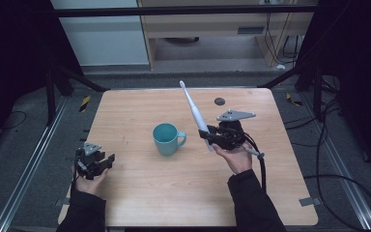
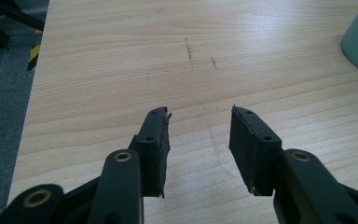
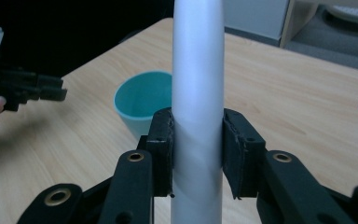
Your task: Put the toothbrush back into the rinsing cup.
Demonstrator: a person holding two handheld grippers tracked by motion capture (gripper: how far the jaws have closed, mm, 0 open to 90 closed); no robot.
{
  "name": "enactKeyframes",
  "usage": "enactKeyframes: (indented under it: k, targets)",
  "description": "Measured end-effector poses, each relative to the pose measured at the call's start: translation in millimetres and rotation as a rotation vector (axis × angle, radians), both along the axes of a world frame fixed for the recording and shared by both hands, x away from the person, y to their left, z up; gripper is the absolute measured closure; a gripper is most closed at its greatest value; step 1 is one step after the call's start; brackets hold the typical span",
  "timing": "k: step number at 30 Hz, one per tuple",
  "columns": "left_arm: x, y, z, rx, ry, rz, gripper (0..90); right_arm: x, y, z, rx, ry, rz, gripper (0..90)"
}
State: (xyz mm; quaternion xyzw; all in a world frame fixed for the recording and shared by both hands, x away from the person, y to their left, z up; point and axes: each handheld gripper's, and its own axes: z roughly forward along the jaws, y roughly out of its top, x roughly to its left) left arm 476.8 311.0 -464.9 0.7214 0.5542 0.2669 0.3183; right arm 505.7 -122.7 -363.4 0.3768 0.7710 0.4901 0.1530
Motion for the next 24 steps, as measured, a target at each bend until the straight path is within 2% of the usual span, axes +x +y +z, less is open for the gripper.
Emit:
enactKeyframes:
  k: [7,9,11,16,19,24]
  targets:
    - [0.2,1.5,0.2,-0.01,-0.002,0.007,56.7,13.6,9.6,4.9,0.039,-0.045,-0.029,66.4]
    - [-0.1,1.6,-0.3,-0.01,0.001,0.007,56.7,16.3,10.6,4.8,0.068,-0.066,-0.045,66.4]
    - [0.0,1.2,-0.3,-0.013,0.0,0.005,56.7,19.9,12.5,3.7,0.095,-0.07,-0.056,66.4]
    - [-0.1,0.5,-0.5,-0.013,0.002,-0.001,56.7,30.1,25.5,3.8,0.095,-0.075,-0.06,66.3]
    - [0.6,0.3,-1.2,-0.014,0.004,-0.001,56.7,36.1,34.8,4.4,0.119,-0.081,-0.056,66.3]
    - [-0.3,1.2,0.0,-0.019,-0.002,0.002,56.7,46.2,52.5,2.8,0.13,-0.088,-0.05,66.3]
